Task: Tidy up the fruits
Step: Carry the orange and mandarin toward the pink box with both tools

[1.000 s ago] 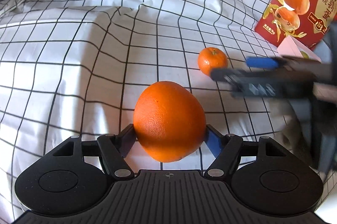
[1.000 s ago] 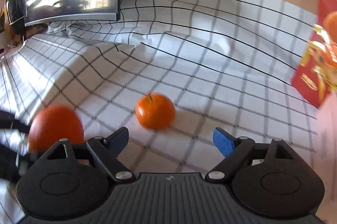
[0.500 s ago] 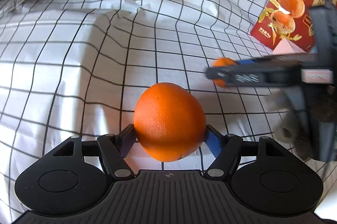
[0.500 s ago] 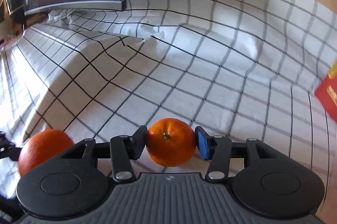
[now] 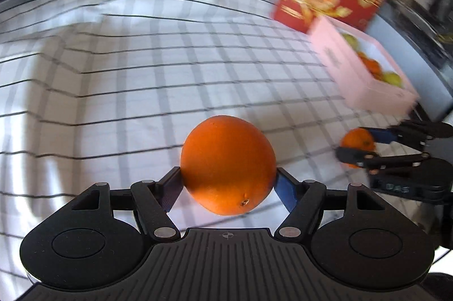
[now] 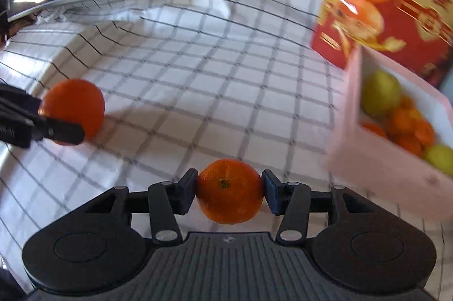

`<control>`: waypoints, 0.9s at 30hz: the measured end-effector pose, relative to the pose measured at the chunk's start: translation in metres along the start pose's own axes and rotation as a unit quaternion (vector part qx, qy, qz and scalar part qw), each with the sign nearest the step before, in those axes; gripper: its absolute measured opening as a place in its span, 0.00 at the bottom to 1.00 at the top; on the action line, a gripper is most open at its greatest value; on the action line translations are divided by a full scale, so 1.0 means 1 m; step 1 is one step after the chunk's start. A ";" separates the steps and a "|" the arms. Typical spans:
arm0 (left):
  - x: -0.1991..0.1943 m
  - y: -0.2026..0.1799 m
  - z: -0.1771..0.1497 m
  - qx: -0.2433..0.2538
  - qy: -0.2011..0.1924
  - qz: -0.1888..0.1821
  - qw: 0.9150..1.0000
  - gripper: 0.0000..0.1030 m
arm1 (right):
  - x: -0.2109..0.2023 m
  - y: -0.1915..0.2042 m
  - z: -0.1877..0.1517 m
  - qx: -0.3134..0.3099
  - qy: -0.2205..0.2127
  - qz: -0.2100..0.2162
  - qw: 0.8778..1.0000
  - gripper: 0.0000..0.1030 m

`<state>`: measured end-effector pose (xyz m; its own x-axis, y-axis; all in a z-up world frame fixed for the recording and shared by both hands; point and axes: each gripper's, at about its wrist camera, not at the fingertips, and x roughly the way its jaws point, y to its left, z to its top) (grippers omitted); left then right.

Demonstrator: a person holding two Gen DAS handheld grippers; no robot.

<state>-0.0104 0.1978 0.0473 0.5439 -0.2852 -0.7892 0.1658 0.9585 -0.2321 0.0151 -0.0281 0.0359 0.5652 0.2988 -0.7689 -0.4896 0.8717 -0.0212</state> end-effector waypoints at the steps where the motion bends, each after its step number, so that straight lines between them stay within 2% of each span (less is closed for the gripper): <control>1: 0.003 -0.008 0.000 0.011 0.004 -0.008 1.000 0.73 | -0.003 -0.001 -0.007 0.003 0.000 -0.005 1.000 0.48; 5: 0.014 -0.034 0.004 0.043 0.014 -0.020 0.999 0.74 | -0.015 -0.002 -0.021 0.009 -0.012 -0.013 1.000 0.48; 8: 0.017 -0.041 0.006 0.052 0.015 -0.017 0.998 0.74 | -0.018 0.000 -0.028 0.005 -0.014 -0.029 0.999 0.55; 11: 0.018 -0.035 0.009 0.034 0.018 -0.026 0.999 0.74 | -0.018 -0.004 -0.034 0.020 -0.006 -0.034 0.999 0.65; 19: 0.032 -0.025 0.031 -0.008 0.031 -0.042 0.999 0.76 | -0.013 -0.014 -0.039 0.070 0.004 -0.024 0.997 0.66; 27: 0.040 -0.026 0.045 0.001 0.039 -0.038 0.999 0.75 | -0.002 -0.009 -0.019 0.061 -0.012 -0.025 0.998 0.66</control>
<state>0.0446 0.1610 0.0475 0.4641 -0.3565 -0.8109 0.2055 0.9338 -0.2929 0.0060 -0.0440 0.0258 0.6035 0.2624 -0.7529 -0.3769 0.9260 0.0206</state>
